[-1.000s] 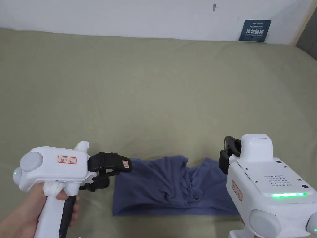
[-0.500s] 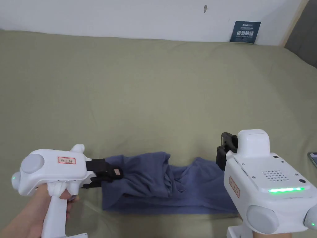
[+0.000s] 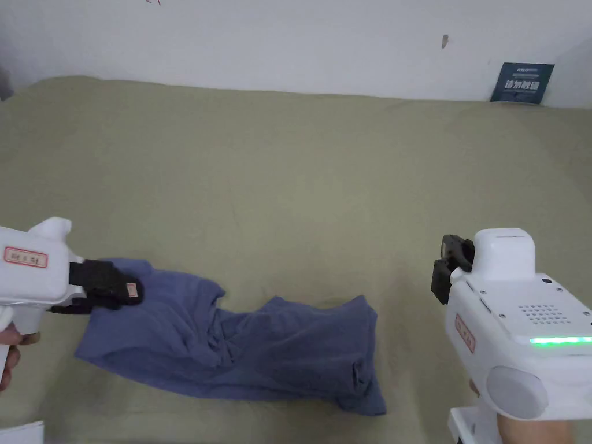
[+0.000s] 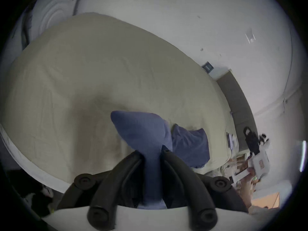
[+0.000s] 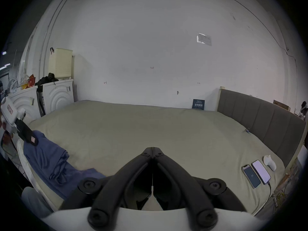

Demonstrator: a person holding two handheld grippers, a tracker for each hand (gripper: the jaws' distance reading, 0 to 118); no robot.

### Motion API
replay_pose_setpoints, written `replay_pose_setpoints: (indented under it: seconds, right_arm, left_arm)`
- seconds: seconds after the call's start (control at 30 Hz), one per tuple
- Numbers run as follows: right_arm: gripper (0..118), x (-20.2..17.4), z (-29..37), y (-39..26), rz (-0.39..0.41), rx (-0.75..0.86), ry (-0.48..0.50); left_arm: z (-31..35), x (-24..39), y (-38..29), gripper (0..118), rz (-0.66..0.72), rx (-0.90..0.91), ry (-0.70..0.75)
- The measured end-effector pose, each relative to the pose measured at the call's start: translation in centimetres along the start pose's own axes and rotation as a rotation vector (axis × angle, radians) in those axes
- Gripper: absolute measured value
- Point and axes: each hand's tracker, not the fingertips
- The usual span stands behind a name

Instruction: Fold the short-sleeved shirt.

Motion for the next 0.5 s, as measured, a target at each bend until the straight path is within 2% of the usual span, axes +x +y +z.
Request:
replay_pose_setpoints:
  seconds: [0.2,0.43,0.5]
  right_arm:
    - [0,-0.5,0.3,-0.5,0.007,-0.011,0.013]
    - [0,0.2,0.6,-1.2,0.015,-0.03,0.007]
    - [0,0.5,0.6,-1.4,0.011,-0.037,0.001]
  left_arm:
    - [-4.3,7.9,0.0,12,-0.186,-0.097,-0.07]
    - [-12.4,16.8,-2.0,12,-0.27,-0.23,0.013]
    - [-15.3,18.2,-2.9,16,-0.294,-0.255,0.052]
